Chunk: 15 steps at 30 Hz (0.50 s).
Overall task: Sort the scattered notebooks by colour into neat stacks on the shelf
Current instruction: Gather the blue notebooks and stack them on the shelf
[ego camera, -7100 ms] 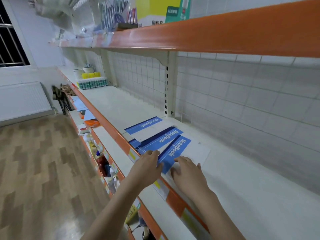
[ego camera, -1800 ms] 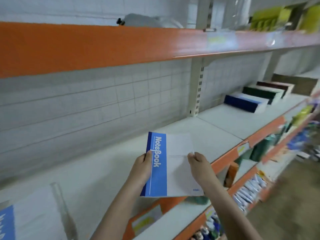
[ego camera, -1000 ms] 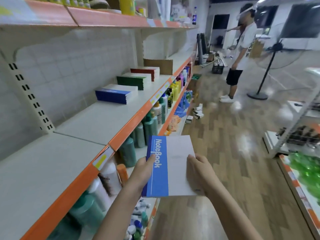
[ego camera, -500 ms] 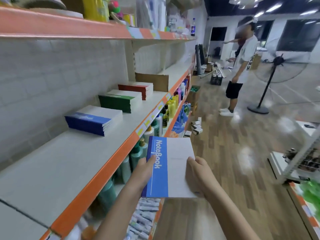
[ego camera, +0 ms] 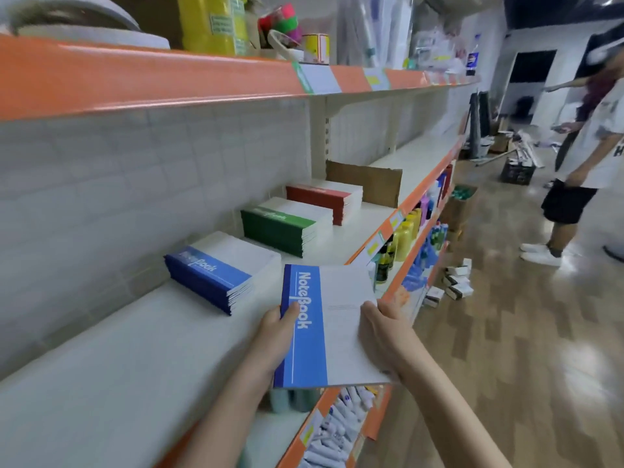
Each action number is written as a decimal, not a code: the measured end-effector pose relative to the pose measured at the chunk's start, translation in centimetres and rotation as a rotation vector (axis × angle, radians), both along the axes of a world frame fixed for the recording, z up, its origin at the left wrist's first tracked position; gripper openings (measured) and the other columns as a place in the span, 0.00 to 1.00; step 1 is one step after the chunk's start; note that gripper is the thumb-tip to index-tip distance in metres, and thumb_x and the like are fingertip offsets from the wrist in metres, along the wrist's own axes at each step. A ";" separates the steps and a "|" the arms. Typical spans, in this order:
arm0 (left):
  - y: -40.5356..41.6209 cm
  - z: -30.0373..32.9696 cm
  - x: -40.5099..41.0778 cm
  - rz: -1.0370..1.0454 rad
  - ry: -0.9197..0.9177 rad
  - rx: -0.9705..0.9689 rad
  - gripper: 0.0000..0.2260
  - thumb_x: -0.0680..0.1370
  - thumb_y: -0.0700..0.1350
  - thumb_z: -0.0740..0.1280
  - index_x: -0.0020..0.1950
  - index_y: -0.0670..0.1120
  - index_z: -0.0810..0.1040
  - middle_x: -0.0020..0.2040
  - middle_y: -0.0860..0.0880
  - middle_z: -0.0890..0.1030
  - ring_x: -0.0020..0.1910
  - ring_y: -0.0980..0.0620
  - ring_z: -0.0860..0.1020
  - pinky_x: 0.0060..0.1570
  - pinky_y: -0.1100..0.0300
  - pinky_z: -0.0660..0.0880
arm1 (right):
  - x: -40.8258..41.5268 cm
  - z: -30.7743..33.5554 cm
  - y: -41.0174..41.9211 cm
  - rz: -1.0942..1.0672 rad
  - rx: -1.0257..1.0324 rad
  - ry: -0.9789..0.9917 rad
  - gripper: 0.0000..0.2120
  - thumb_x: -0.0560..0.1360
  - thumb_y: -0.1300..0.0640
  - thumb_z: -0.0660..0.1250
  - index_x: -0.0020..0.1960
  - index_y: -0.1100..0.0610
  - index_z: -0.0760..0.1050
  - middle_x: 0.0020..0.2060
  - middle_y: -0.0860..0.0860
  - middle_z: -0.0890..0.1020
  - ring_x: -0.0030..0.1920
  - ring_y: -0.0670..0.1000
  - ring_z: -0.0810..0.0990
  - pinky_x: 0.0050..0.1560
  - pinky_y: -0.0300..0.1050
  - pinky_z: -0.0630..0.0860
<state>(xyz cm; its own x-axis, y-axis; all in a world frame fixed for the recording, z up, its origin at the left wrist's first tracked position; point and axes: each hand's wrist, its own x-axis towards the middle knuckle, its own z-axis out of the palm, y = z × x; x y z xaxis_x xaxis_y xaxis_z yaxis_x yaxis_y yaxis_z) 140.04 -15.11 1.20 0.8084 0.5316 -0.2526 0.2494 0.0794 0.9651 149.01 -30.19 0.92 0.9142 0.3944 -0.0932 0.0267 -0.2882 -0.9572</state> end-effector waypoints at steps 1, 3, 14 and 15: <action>0.5 0.1 0.6 0.034 0.004 -0.004 0.13 0.82 0.50 0.58 0.53 0.43 0.77 0.43 0.48 0.84 0.39 0.50 0.83 0.32 0.61 0.76 | 1.1 0.1 0.8 0.021 -0.007 -0.015 0.12 0.79 0.54 0.56 0.41 0.59 0.70 0.36 0.54 0.73 0.39 0.51 0.71 0.40 0.45 0.65; 1.5 0.1 1.9 0.121 0.003 -0.009 0.12 0.82 0.51 0.58 0.53 0.45 0.77 0.44 0.48 0.84 0.41 0.49 0.83 0.36 0.59 0.76 | 3.5 0.3 2.5 0.078 -0.029 -0.045 0.12 0.79 0.54 0.56 0.39 0.57 0.68 0.33 0.51 0.70 0.35 0.47 0.69 0.35 0.42 0.63; 6.2 1.4 7.7 0.626 -0.045 0.023 0.10 0.80 0.53 0.61 0.50 0.47 0.77 0.43 0.47 0.84 0.42 0.47 0.83 0.46 0.49 0.80 | 14.1 3.0 13.0 0.531 -0.038 -0.133 0.15 0.80 0.53 0.55 0.35 0.54 0.65 0.31 0.48 0.69 0.32 0.48 0.68 0.36 0.42 0.63; 6.5 1.6 7.8 0.668 -0.049 0.012 0.10 0.80 0.53 0.61 0.51 0.48 0.76 0.45 0.46 0.84 0.44 0.45 0.83 0.48 0.48 0.80 | 14.6 3.3 14.1 0.568 -0.038 -0.143 0.15 0.80 0.53 0.55 0.35 0.55 0.65 0.31 0.48 0.70 0.32 0.47 0.69 0.34 0.42 0.63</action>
<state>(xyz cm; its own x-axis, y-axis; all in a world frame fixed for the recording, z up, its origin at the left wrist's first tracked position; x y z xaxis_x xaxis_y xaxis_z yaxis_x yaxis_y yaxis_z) 147.86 -8.59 2.78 0.3149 0.9244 -0.2154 0.1066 0.1911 0.9758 163.61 -16.14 4.22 0.5647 0.8253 -0.0080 0.3151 -0.2245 -0.9221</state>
